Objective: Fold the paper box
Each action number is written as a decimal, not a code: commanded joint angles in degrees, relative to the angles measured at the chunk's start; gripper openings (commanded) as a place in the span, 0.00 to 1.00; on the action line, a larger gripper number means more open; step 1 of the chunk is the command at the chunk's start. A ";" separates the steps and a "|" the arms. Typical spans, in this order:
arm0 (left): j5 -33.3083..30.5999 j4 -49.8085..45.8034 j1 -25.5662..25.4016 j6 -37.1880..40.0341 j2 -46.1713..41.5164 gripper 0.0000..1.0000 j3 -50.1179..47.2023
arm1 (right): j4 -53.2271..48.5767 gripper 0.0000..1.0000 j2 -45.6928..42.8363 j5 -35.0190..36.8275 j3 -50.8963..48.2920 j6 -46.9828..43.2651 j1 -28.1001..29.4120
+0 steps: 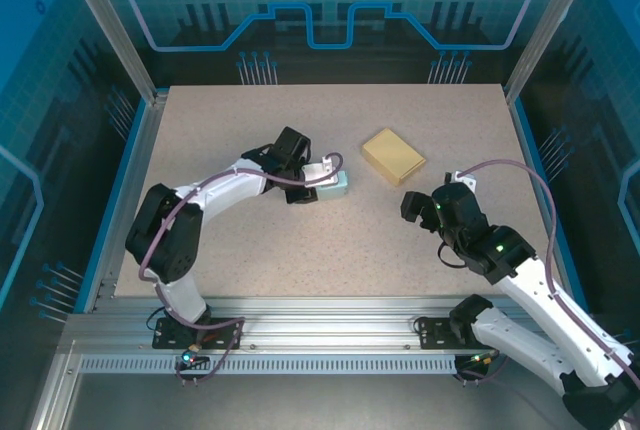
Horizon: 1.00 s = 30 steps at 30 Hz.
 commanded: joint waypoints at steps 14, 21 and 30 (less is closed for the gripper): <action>-16.02 49.54 -0.34 12.22 8.89 0.18 -11.11 | -2.84 1.00 10.71 -4.82 6.78 -2.46 -1.81; -15.84 52.54 -0.45 15.35 13.10 0.19 -11.54 | -0.98 1.00 16.50 -8.99 8.47 -4.63 -2.28; -15.78 55.57 -1.79 21.28 15.82 0.37 -14.90 | 7.44 1.00 24.10 -19.10 9.87 -6.74 -4.44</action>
